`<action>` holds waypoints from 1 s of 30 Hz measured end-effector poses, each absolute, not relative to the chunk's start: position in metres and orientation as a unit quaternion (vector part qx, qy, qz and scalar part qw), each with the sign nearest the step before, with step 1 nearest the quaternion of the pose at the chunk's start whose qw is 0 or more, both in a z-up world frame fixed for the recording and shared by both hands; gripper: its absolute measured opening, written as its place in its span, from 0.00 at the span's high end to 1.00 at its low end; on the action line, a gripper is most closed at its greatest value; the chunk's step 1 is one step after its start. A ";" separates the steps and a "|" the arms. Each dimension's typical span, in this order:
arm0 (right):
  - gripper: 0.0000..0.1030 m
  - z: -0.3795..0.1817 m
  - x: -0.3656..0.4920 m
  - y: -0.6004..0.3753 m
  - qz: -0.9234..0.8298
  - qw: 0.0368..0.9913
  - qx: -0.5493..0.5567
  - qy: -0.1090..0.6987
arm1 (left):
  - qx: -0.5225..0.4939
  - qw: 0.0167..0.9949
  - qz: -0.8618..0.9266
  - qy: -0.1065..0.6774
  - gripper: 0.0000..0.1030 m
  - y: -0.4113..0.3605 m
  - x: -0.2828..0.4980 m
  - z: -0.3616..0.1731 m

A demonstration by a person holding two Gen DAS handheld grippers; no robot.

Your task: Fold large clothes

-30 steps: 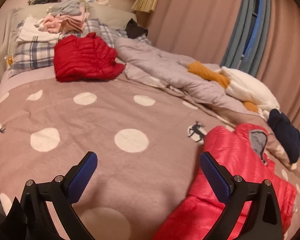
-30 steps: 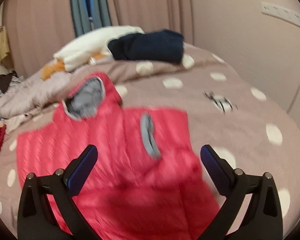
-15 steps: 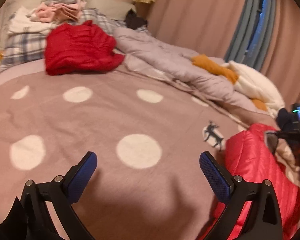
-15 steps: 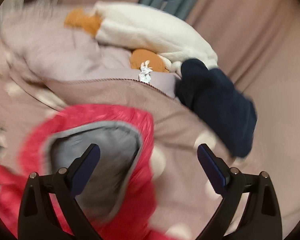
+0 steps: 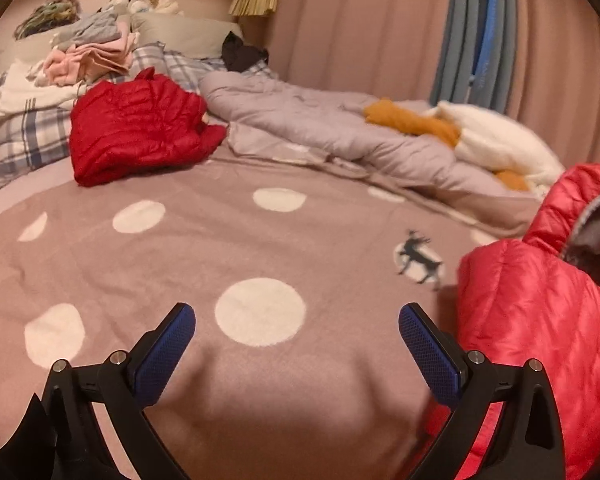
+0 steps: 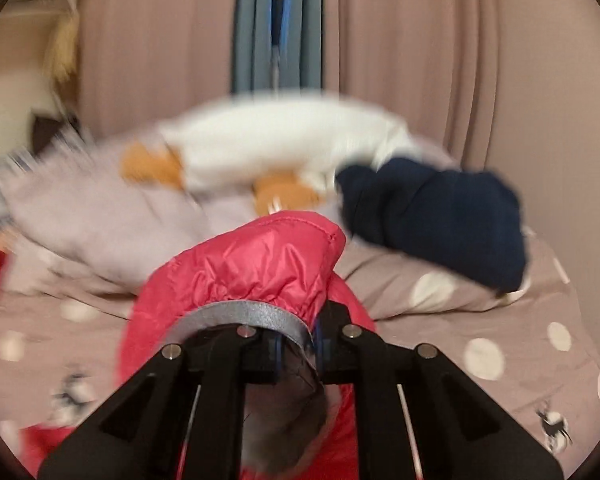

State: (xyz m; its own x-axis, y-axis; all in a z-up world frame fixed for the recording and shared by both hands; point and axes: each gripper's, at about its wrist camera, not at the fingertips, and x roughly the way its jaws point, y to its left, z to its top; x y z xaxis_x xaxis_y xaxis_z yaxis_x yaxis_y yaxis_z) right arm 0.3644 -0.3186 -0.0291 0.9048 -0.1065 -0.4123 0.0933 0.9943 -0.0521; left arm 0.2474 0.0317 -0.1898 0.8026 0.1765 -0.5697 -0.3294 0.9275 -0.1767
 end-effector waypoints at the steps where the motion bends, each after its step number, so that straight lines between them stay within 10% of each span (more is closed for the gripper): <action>1: 0.88 -0.019 0.334 -0.319 -0.051 0.976 -0.016 0.209 | -0.146 0.940 0.130 0.278 0.02 0.032 0.240 -0.188; 25: 0.69 -0.103 0.125 -0.310 -0.054 0.941 -0.011 0.334 | -0.215 0.932 0.073 0.281 0.02 0.024 0.196 -0.169; 30: 0.32 -0.110 0.125 -0.327 -0.068 0.936 0.039 0.343 | -0.221 0.930 0.055 0.287 0.02 0.016 0.195 -0.168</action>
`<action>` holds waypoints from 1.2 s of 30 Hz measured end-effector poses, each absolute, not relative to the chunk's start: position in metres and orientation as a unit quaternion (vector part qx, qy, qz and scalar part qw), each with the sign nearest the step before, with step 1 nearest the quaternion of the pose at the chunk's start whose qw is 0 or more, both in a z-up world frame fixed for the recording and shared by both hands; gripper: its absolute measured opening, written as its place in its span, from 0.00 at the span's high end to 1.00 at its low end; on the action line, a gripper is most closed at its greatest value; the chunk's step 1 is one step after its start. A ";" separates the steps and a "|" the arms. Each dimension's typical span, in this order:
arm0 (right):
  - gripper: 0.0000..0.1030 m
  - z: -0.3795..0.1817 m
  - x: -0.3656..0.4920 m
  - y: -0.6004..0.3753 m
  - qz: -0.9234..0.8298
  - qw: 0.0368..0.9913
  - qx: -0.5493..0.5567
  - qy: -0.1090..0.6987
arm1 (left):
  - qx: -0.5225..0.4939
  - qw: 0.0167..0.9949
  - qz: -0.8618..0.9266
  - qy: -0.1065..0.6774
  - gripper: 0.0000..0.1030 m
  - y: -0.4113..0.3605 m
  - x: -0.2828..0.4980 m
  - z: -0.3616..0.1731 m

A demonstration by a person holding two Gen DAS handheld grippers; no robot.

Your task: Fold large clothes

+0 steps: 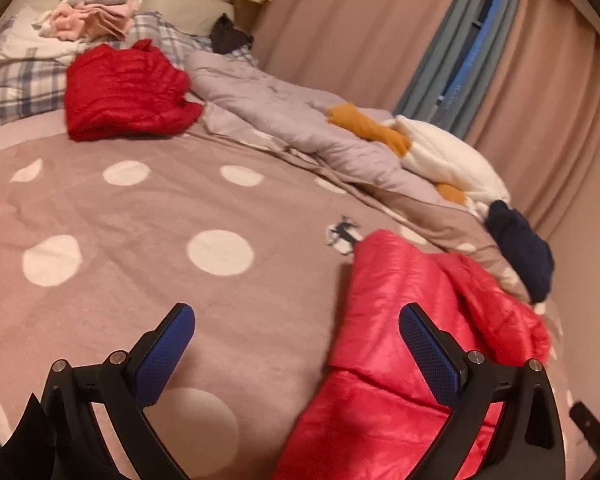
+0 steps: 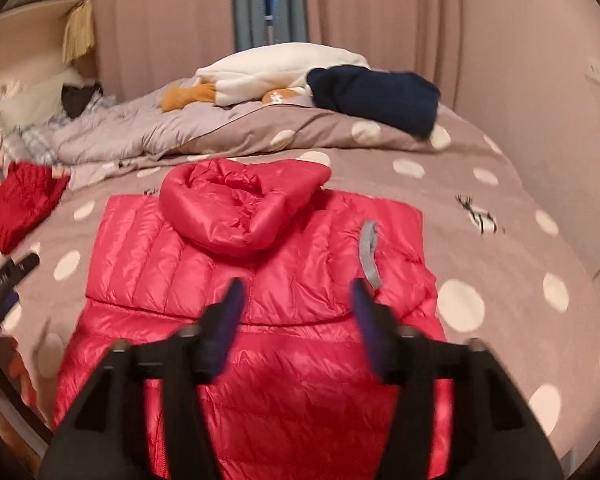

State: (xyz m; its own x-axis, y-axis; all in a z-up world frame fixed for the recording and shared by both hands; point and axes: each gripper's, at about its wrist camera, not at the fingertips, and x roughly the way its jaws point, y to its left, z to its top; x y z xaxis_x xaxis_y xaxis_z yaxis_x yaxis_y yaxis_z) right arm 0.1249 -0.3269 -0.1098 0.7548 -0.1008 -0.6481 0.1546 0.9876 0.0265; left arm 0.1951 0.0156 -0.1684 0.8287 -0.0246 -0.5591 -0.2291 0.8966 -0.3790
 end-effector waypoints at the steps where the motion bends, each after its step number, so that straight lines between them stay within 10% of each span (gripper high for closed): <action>1: 0.31 -0.109 0.128 -0.330 -0.068 0.936 0.052 0.342 | -0.216 0.931 0.059 0.288 0.02 0.013 0.196 -0.168; 18: 0.30 -0.161 0.238 -0.321 -0.030 0.915 0.166 0.366 | -0.145 0.946 0.068 0.280 0.02 -0.018 0.209 -0.165; 19: 0.33 -0.164 0.243 -0.323 -0.022 0.913 0.175 0.368 | -0.148 0.945 0.063 0.284 0.02 -0.019 0.210 -0.165; 21: 0.82 -0.166 0.245 -0.325 -0.017 0.912 0.179 0.369 | -0.170 0.942 0.047 0.285 0.02 -0.019 0.212 -0.165; 36: 0.88 -0.165 0.165 -0.323 0.030 0.920 0.144 0.362 | -0.302 0.841 -0.199 0.402 0.13 -0.087 0.250 -0.192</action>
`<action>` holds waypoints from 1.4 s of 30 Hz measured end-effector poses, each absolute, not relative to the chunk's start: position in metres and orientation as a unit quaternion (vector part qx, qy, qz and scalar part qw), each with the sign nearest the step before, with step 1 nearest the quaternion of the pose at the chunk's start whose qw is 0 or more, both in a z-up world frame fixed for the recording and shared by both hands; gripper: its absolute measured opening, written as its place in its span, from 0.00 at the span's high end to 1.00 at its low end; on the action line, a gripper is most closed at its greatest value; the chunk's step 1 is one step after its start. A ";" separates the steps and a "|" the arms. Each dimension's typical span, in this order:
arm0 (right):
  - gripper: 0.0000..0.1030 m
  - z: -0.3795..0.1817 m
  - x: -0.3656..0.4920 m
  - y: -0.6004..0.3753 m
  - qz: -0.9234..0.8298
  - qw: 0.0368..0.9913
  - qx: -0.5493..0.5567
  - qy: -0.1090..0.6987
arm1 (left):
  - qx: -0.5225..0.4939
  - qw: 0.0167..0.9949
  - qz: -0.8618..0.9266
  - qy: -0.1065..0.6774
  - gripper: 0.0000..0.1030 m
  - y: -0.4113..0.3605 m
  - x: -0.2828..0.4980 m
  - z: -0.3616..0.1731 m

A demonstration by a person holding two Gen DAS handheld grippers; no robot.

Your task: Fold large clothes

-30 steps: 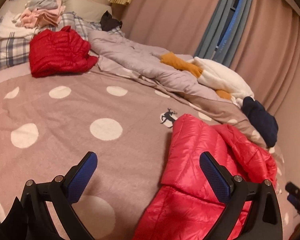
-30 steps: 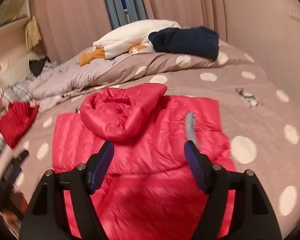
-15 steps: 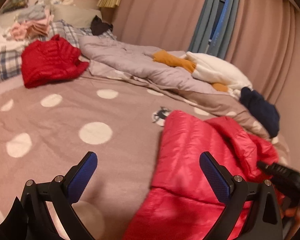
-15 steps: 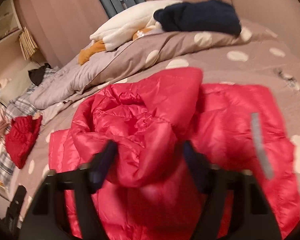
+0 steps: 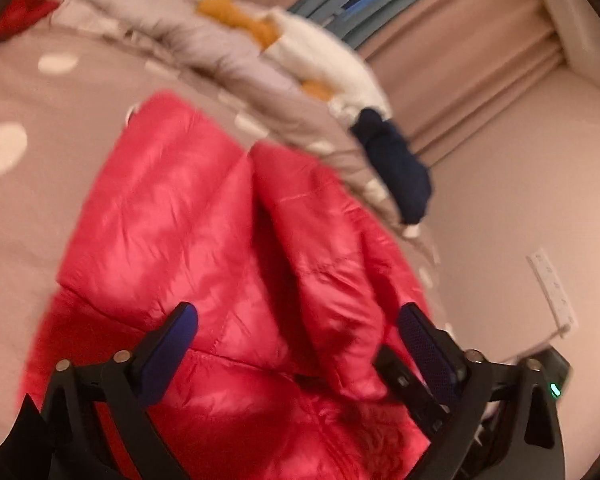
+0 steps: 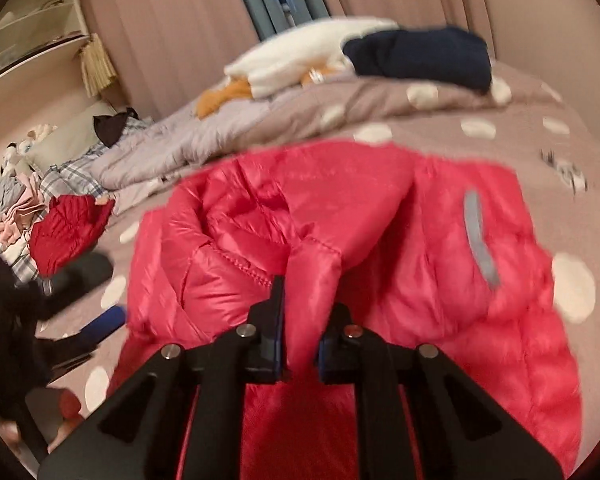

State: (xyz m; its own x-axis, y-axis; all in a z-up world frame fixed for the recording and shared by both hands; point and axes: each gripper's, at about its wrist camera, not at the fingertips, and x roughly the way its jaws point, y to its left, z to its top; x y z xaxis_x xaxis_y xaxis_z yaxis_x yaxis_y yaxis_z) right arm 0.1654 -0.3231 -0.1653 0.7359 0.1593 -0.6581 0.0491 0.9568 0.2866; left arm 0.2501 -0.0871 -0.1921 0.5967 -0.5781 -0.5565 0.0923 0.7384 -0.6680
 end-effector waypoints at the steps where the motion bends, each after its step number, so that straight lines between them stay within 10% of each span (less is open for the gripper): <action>1: 0.88 -0.168 0.166 -0.323 0.031 0.920 0.145 0.364 | -0.300 0.839 -0.197 0.410 0.23 -0.091 0.254 -0.197; 7: 0.88 -0.173 0.163 -0.324 0.028 0.923 0.127 0.363 | -0.234 0.852 -0.193 0.426 0.78 -0.122 0.257 -0.206; 10: 0.88 -0.170 0.161 -0.326 0.033 0.922 0.139 0.360 | -0.198 0.874 -0.174 0.408 0.83 -0.127 0.248 -0.201; 33: 0.78 -0.213 0.169 -0.323 -0.055 0.909 0.085 0.403 | -0.138 0.883 -0.117 0.433 0.83 -0.118 0.228 -0.233; 37: 0.68 -0.208 0.163 -0.325 -0.051 0.912 0.094 0.395 | -0.131 0.883 -0.121 0.433 0.59 -0.119 0.221 -0.223; 39: 0.35 -0.204 0.157 -0.322 -0.079 0.915 0.068 0.391 | -0.117 0.894 -0.126 0.413 0.47 -0.117 0.208 -0.211; 42: 0.31 -0.196 0.145 -0.325 -0.082 0.920 0.079 0.375 | -0.107 0.914 -0.132 0.368 0.31 -0.108 0.189 -0.197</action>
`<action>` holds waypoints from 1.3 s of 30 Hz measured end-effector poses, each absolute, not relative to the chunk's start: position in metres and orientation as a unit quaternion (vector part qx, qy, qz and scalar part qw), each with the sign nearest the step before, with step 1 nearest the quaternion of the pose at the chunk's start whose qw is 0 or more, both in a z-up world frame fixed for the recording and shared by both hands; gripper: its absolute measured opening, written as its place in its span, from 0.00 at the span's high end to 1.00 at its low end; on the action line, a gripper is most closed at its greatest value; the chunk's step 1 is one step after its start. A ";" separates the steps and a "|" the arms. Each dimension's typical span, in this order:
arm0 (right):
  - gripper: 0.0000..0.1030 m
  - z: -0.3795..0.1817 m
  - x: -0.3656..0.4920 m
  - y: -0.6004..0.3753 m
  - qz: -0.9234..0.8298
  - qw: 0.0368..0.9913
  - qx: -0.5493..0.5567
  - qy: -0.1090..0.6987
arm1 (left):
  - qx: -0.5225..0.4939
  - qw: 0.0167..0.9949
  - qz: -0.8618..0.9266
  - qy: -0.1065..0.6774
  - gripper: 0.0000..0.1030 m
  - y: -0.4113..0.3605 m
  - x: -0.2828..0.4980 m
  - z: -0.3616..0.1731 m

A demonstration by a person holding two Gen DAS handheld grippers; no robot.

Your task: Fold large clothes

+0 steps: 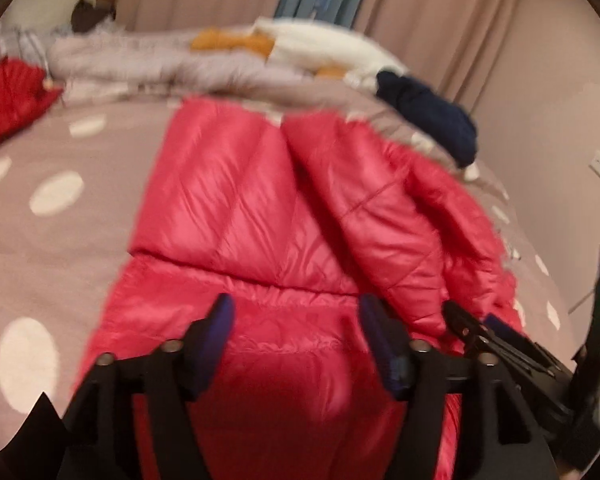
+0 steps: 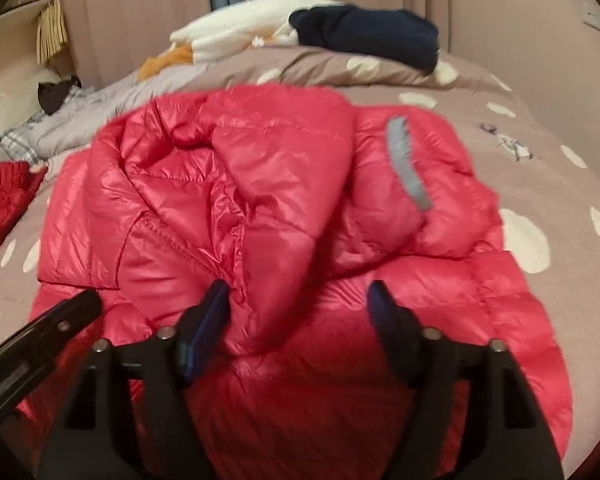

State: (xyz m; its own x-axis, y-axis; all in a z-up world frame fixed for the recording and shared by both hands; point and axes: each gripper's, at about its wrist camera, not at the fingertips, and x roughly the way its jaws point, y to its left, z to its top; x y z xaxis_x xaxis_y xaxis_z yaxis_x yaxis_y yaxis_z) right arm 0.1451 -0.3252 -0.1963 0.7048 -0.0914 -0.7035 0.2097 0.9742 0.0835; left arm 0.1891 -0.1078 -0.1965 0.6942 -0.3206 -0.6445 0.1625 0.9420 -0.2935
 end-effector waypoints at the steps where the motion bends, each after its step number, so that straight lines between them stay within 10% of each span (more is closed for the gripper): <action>1: 0.31 -0.194 0.141 -0.327 -0.077 0.919 0.091 0.376 | -0.111 0.918 -0.132 0.357 0.26 -0.104 0.185 -0.192; 11: 0.16 -0.164 0.071 -0.348 -0.108 0.933 0.131 0.317 | -0.177 0.927 -0.132 0.304 0.02 -0.053 0.151 -0.179; 39: 0.09 -0.209 -0.079 -0.405 -0.176 0.918 0.245 0.259 | -0.368 0.878 -0.033 0.304 0.02 0.034 0.049 -0.245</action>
State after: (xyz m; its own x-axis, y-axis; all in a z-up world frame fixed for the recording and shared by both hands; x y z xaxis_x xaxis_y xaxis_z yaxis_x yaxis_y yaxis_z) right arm -0.0790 -0.4052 -0.2091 0.8036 -0.1968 -0.5617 0.4505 0.8179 0.3579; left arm 0.0491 0.0337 -0.2445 0.8128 -0.2821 -0.5097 -0.1652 0.7273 -0.6661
